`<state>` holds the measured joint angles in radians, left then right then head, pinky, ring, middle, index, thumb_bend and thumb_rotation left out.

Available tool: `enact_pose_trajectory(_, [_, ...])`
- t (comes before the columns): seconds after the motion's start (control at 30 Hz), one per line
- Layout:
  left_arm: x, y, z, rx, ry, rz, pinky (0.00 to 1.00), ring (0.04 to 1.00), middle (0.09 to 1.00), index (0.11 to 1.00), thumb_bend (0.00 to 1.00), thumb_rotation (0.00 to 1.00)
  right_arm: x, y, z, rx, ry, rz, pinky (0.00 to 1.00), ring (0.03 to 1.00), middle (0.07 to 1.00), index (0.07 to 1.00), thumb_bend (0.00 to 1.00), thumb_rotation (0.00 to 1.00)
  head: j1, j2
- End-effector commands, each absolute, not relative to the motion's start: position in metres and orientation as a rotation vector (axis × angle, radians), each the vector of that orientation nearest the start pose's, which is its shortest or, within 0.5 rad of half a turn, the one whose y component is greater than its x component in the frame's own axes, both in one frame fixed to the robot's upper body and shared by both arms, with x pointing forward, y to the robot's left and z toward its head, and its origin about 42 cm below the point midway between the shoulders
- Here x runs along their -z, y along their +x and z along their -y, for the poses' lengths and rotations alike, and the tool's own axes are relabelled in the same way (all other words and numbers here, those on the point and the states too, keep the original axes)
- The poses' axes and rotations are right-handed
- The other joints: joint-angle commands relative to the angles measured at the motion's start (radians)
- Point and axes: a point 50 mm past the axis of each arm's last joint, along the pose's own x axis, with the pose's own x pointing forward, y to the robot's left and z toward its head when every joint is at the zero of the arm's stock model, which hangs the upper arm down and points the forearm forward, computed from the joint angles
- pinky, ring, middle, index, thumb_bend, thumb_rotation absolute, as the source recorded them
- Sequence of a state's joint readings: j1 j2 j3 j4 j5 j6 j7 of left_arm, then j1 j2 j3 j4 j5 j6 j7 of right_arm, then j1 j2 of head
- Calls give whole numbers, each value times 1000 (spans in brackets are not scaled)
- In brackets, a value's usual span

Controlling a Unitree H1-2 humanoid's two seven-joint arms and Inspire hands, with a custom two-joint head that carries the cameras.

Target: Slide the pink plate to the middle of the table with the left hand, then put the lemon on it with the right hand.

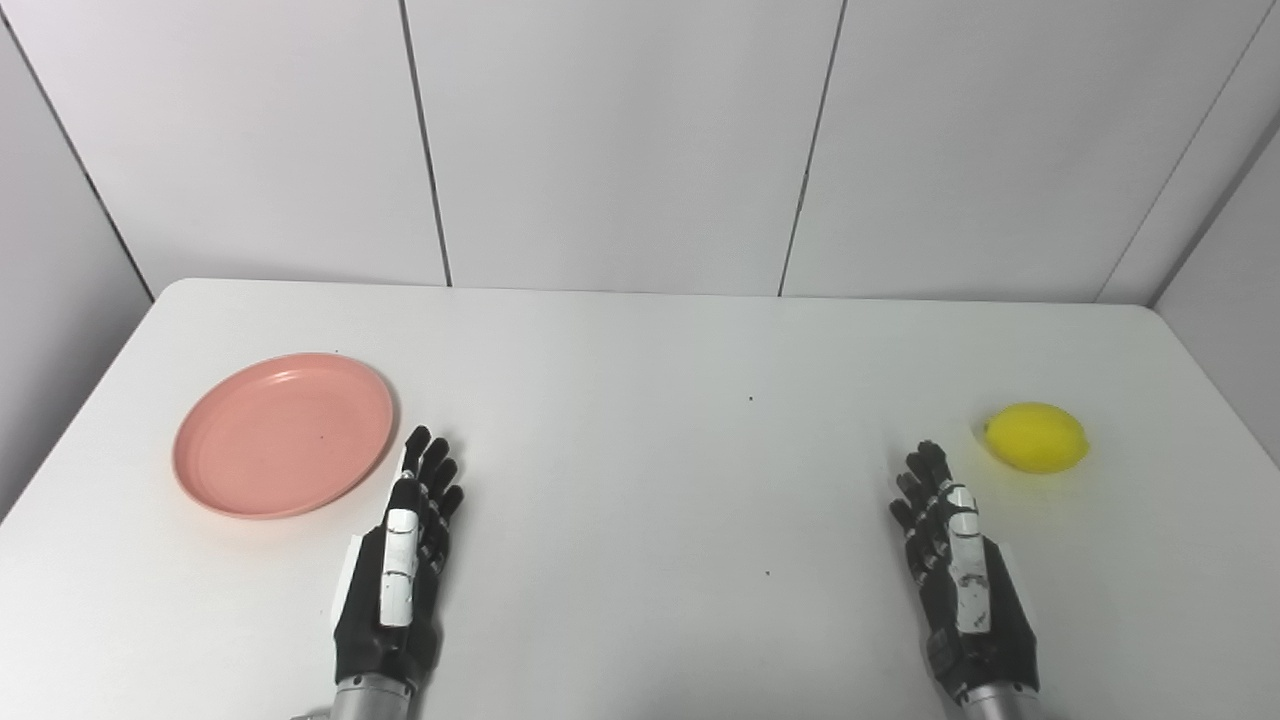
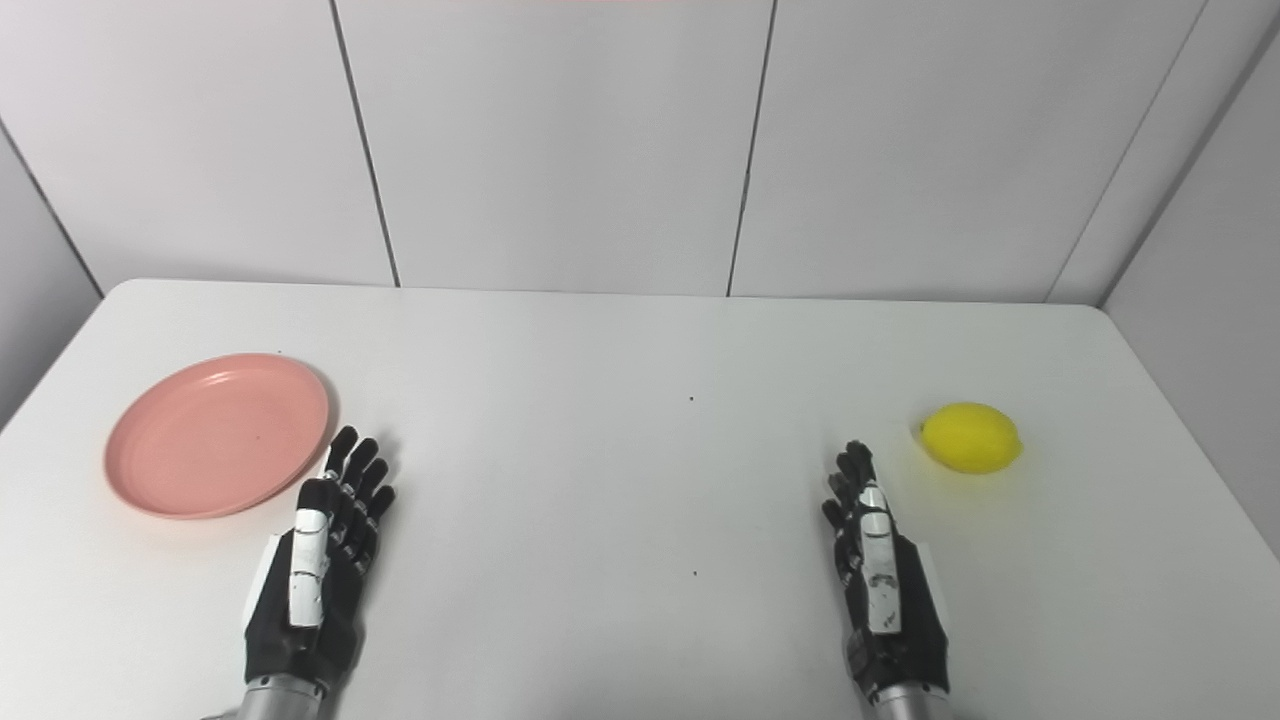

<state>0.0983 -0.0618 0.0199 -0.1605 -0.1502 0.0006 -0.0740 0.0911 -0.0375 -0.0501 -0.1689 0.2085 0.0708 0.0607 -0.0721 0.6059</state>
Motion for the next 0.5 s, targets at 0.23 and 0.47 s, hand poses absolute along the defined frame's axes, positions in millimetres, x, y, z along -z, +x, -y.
enact_pose_trajectory(0.23, [-106, 247, -203, 16, -192, 21, 1000, 1000, 1000, 1000, 741, 950, -103, 249, 233, -16, 175, -51, 1000, 1000, 984, 975, 756, 1000, 2, 1])
enact_pose_trajectory(0.47, [-105, 248, -203, 16, -191, 24, 1000, 1000, 1000, 1000, 734, 949, -102, 250, 233, -20, 172, -57, 1000, 1000, 987, 977, 756, 1000, 2, -1])
